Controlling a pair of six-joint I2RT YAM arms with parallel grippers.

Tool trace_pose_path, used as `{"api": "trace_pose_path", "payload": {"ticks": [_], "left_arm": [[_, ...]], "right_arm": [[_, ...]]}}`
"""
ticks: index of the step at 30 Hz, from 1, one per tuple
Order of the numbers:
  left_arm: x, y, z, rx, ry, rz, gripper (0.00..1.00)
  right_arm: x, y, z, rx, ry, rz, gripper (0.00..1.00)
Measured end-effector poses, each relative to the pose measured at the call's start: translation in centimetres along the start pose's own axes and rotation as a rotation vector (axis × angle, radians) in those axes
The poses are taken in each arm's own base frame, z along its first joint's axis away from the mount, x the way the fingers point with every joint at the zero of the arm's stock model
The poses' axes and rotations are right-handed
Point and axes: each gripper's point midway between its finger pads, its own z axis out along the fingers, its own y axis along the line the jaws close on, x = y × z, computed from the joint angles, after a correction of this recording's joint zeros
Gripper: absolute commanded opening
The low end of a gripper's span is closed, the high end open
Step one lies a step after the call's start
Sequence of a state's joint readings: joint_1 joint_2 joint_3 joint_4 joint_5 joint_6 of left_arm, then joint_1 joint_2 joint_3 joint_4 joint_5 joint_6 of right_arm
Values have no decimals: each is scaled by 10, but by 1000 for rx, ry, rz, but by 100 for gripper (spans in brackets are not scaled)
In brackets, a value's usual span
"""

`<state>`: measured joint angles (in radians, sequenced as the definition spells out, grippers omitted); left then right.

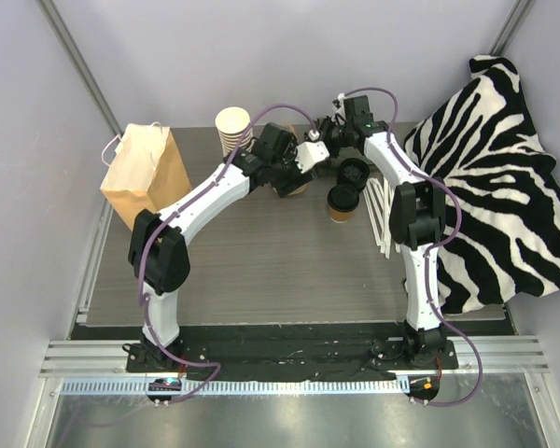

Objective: Pack the takeout coffee

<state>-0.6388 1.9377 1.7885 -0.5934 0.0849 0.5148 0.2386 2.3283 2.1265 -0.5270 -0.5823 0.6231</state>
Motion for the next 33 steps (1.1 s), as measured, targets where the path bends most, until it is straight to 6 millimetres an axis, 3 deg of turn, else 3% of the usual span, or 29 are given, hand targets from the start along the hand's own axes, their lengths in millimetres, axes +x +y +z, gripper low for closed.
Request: {"api": "trace_pose_path", "payload": {"ticks": [16, 33], "left_arm": [[6, 20, 45, -95, 9, 81, 43], [-1, 31, 47, -138, -12, 123, 38]], "right_arm": [[-1, 4, -1, -31, 5, 25, 1], [0, 6, 0, -44, 9, 26, 1]]}}
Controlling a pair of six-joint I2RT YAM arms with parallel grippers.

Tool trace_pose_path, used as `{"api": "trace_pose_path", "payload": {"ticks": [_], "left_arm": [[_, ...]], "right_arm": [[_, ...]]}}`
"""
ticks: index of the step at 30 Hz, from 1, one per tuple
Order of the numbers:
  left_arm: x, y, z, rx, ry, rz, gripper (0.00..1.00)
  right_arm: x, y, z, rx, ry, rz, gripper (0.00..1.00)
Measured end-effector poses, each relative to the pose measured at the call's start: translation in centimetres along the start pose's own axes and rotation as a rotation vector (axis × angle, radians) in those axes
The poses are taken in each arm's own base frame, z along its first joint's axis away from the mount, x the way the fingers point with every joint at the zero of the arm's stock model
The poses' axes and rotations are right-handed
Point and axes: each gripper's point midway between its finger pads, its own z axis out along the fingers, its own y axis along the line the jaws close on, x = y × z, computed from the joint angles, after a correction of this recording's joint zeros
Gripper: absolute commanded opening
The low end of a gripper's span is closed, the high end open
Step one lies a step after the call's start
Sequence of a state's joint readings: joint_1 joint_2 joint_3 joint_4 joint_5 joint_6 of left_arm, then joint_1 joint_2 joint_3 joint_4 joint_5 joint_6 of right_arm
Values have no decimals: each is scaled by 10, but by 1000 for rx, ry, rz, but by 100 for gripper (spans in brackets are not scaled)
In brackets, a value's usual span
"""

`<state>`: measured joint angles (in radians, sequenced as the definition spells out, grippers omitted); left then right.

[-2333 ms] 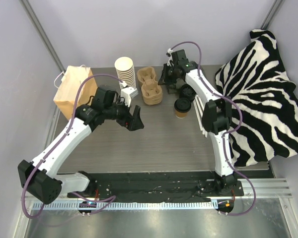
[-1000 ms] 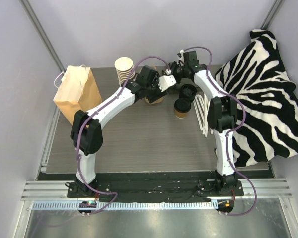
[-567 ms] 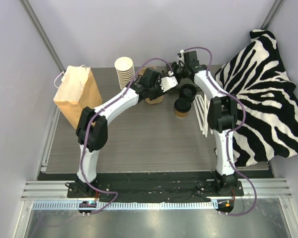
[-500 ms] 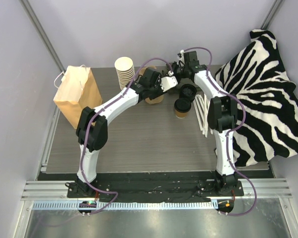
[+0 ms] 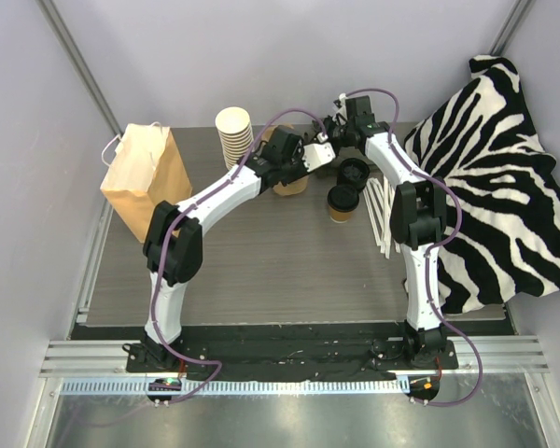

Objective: Pack the takeout coffee

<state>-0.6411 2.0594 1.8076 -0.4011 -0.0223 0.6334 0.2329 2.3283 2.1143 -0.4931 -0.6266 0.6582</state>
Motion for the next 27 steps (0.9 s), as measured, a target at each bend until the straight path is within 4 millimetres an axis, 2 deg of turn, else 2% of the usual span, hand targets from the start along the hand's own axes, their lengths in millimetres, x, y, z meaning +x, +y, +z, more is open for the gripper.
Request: {"api": "trace_pose_path", "payload": {"ticks": [9, 12, 19, 21, 25, 27], "left_arm": [[5, -1, 5, -2, 16, 14, 37], [8, -2, 9, 1, 25, 28, 30], [10, -4, 11, 9, 29, 38, 5], [9, -3, 11, 8, 27, 42, 0], [9, -2, 10, 8, 26, 60, 0], [9, -2, 10, 7, 26, 66, 0]], "right_arm": [[0, 0, 0, -4, 2, 4, 1], [0, 0, 0, -7, 2, 3, 1], [-1, 2, 0, -16, 1, 0, 2], [0, 2, 0, -18, 1, 0, 7], [-1, 4, 0, -25, 1, -3, 20], [-1, 4, 0, -30, 1, -8, 30]]}}
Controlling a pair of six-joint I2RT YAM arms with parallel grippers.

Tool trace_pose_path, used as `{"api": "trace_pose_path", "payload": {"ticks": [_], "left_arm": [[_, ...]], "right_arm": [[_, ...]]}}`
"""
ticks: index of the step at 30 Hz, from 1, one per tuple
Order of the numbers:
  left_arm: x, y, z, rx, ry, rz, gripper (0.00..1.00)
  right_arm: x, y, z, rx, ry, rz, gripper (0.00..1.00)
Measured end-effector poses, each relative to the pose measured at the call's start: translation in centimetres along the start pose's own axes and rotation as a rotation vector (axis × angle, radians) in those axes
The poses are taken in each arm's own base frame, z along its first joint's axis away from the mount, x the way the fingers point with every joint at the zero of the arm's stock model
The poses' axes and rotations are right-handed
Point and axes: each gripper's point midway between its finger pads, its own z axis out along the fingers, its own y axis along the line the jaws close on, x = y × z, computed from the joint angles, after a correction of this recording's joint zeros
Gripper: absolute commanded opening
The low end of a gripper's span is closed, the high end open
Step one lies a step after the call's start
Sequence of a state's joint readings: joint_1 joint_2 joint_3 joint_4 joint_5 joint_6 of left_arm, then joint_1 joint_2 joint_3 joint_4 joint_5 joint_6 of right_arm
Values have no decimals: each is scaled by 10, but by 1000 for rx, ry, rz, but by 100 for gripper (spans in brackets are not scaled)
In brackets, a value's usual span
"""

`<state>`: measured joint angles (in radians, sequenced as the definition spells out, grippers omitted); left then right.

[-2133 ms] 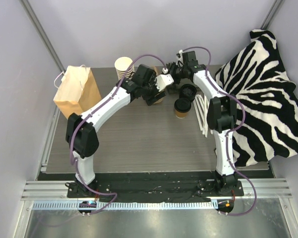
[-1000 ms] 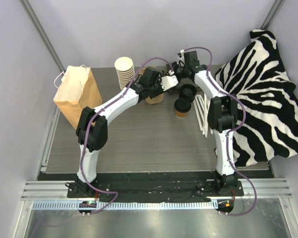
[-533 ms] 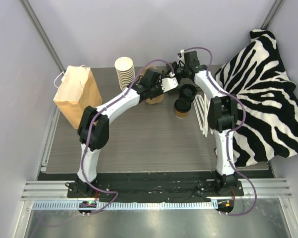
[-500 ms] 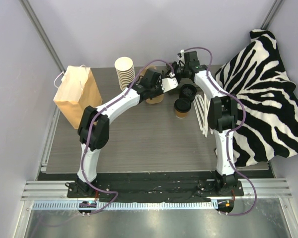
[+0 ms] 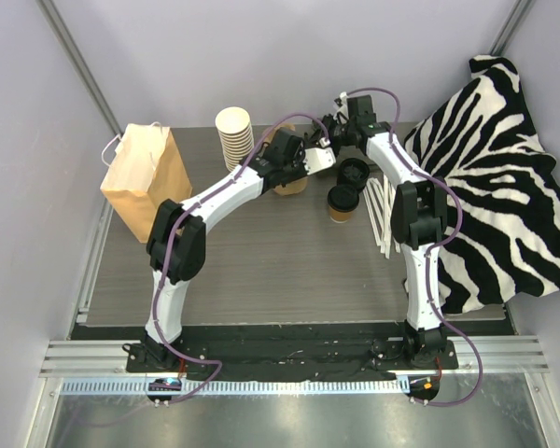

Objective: Pack the takeout coffee

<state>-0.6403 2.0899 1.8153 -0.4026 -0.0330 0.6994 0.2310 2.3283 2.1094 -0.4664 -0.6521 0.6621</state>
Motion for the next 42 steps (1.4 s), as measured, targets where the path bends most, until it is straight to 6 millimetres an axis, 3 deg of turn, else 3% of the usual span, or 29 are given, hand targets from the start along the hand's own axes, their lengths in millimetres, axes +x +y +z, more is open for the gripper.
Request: {"api": "trace_pose_path", "payload": {"ticks": [5, 14, 24, 28, 33, 36, 38, 42], "left_arm": [[-1, 3, -2, -5, -3, 27, 0], [-14, 28, -20, -83, -29, 92, 0], [-23, 45, -30, -139, -52, 143, 0], [-24, 47, -30, -144, -53, 160, 0], [-23, 45, -29, -141, -51, 163, 0], [-20, 42, -29, -136, -49, 166, 0], [-19, 40, -30, -134, -49, 167, 0], [-17, 38, -29, -136, -51, 166, 0]], "right_arm": [[-6, 4, -4, -14, -12, -23, 44], [-16, 11, -11, -27, -37, -64, 45], [-22, 16, -16, -43, -53, -79, 41], [-23, 17, -19, -44, -58, -86, 30], [-20, 18, -22, -45, -57, -96, 25], [-16, 15, -23, -38, -48, -94, 31], [-14, 13, -23, -35, -44, -93, 40], [-13, 12, -23, -34, -38, -98, 45]]}}
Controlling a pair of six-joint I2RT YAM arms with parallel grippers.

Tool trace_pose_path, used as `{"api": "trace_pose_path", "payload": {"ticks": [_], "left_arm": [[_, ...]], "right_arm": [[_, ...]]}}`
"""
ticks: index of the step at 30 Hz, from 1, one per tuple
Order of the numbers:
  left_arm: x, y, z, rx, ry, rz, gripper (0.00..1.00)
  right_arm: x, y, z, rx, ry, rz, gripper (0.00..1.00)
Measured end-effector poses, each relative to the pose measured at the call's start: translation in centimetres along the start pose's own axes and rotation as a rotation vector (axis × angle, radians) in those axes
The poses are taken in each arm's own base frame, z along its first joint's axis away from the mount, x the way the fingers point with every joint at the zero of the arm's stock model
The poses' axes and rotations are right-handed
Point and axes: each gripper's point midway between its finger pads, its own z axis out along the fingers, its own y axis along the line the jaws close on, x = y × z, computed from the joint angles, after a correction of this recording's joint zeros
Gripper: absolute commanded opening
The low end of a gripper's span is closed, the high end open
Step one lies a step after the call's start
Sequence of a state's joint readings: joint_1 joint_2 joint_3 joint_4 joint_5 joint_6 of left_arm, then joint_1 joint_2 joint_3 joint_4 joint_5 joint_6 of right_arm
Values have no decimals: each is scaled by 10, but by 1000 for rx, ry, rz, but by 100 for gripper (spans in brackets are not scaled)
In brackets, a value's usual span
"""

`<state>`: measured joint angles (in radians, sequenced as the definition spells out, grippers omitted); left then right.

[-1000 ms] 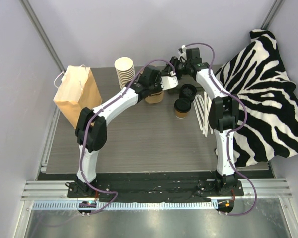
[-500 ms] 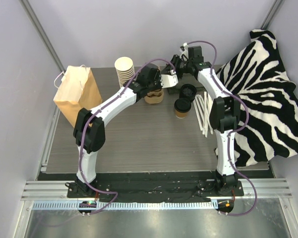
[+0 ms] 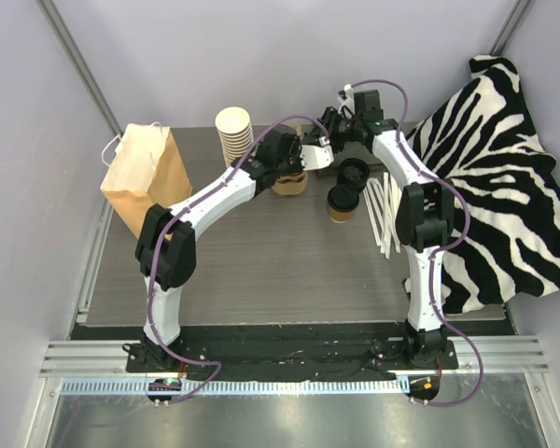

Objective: Pack the takeout coffee

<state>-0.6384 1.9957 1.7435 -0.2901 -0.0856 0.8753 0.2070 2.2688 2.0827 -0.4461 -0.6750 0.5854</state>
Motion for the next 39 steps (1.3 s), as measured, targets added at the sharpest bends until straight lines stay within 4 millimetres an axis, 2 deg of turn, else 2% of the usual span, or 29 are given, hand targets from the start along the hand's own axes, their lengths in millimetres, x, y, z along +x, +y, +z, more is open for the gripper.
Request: {"api": "trace_pose_path", "payload": {"ticks": [9, 15, 19, 27, 34, 39], "left_arm": [[-1, 2, 0, -10, -7, -5, 0], [0, 1, 0, -13, -8, -10, 0], [-1, 2, 0, -14, -9, -11, 0], [-1, 2, 1, -16, -11, -15, 0], [-1, 2, 1, -17, -12, -17, 0], [0, 2, 0, -19, -11, -21, 0]], "right_arm": [[-8, 6, -9, -46, -4, 38, 44], [-18, 8, -37, -98, -48, 116, 42], [-18, 6, -47, -114, -60, 145, 39], [27, -1, -27, -95, 41, 202, 38], [38, 9, -16, -105, 65, 185, 37], [44, -3, -6, -79, 77, 197, 30]]}}
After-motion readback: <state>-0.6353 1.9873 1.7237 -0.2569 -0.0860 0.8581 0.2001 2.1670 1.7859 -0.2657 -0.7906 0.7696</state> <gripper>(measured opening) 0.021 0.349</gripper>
